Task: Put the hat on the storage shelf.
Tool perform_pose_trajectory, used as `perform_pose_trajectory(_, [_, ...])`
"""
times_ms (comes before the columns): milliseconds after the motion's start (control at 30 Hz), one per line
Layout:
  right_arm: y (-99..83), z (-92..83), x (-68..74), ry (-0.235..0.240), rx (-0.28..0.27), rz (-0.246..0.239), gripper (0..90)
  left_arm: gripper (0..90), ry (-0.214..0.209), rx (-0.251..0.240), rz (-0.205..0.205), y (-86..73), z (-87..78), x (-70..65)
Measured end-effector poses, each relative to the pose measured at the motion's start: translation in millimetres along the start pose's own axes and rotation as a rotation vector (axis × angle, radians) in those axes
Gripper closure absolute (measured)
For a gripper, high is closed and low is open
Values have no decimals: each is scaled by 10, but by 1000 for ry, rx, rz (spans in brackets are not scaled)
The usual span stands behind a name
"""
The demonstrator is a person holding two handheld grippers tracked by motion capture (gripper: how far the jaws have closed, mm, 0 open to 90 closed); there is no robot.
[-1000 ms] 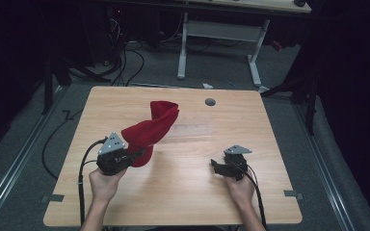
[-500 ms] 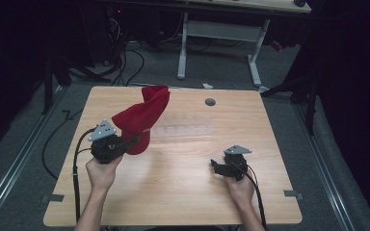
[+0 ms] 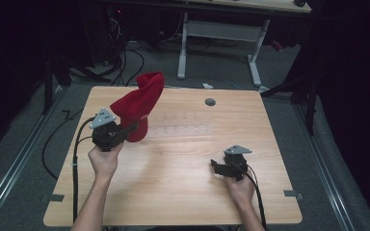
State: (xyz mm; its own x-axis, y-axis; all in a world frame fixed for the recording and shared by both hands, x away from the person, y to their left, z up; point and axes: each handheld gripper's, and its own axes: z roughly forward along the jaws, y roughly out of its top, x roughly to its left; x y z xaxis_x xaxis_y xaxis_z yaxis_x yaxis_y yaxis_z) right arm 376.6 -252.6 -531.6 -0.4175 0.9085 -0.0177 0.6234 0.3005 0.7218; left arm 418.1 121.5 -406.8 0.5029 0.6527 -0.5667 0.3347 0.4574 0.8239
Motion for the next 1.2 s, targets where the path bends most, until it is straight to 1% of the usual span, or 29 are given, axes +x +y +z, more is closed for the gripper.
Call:
perform_pose_trajectory(67, [1,-1,1,0,1,2,314,854,5,11,3,6,55,14])
perform_pose_trajectory(167, [1,-1,2,1,1,2,313,854,22,24,18,8,146,45])
perform_pose_trajectory(333, [1,-2,2,1,2,2,312,854,40,13,15,47,249,84])
perform_pose_trajectory(433, [1,-1,2,1,2,1,312,854,52,9,31,57,303,93])
perform_pose_trajectory(500, [1,-1,2,1,2,2,312,854,58,5,27,63,334,116])
perform_pose_trajectory(533, [1,-1,1,1,1,1,312,854,71,7,31,59,366,141])
perform_pose_trajectory(733, [0,-1,2,1,1,2,312,854,97,14,28,31,447,222])
perform_pose_trajectory(900, [0,-1,1,0,1,0,312,854,122,23,39,-18,503,272])
perform_pose_trajectory(1133, [0,-1,3,0,1,2,312,854,138,28,42,-83,561,322])
perform_pose_trajectory(1200, [0,-1,3,0,1,2,312,854,139,23,34,-91,561,332])
